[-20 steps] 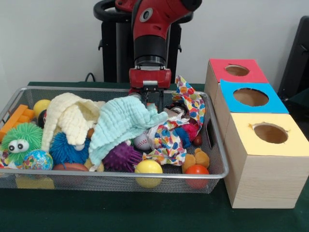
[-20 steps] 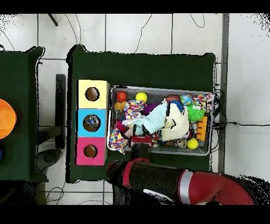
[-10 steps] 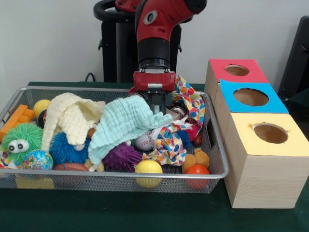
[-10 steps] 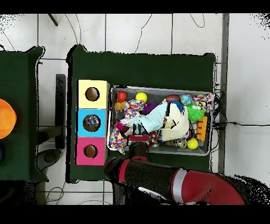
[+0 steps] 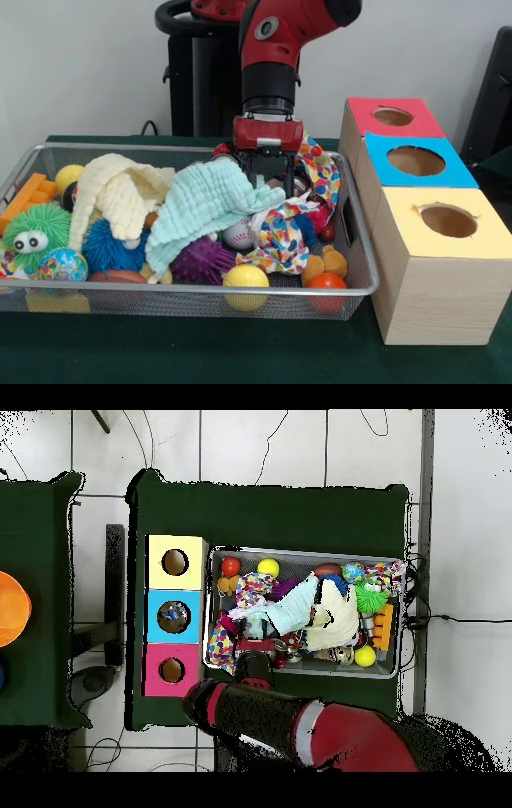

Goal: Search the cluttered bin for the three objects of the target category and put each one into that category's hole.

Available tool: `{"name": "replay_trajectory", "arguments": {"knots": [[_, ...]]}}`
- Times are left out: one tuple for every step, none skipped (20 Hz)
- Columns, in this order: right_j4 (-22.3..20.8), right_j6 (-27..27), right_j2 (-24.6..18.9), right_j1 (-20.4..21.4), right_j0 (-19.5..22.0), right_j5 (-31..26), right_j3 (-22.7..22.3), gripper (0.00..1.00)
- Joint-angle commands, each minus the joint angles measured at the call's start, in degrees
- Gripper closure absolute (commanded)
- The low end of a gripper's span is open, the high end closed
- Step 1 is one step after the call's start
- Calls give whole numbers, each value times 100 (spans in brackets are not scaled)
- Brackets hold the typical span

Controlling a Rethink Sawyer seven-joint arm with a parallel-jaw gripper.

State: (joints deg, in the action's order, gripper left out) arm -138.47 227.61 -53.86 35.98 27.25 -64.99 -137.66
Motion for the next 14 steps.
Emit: {"name": "replay_trajectory", "arguments": {"knots": [[500, -1634, 1004, 423, -562, -476, 964, 0], [529, -1697, 1095, 441, -650, -522, 942, 0], [570, -1701, 1177, 497, -747, -546, 904, 0], [648, -1786, 1286, 517, -850, -571, 942, 0], [733, -1822, 1371, 566, -945, -577, 958, 0], [806, -1883, 1460, 586, -1037, -595, 1010, 0], [883, -1926, 1544, 611, -1127, -567, 1058, 0], [944, -1935, 1599, 630, -1197, -556, 1093, 0], [976, -1899, 1641, 647, -1276, -572, 1108, 0], [1015, -1856, 1664, 648, -1352, -577, 1124, 0], [1053, -1813, 1686, 649, -1428, -582, 1139, 0], [1103, -1767, 1711, 638, -1517, -578, 1172, 0], [1173, -1735, 1716, 626, -1591, -566, 1206, 0], [1236, -1684, 1722, 610, -1674, -557, 1236, 0]]}}
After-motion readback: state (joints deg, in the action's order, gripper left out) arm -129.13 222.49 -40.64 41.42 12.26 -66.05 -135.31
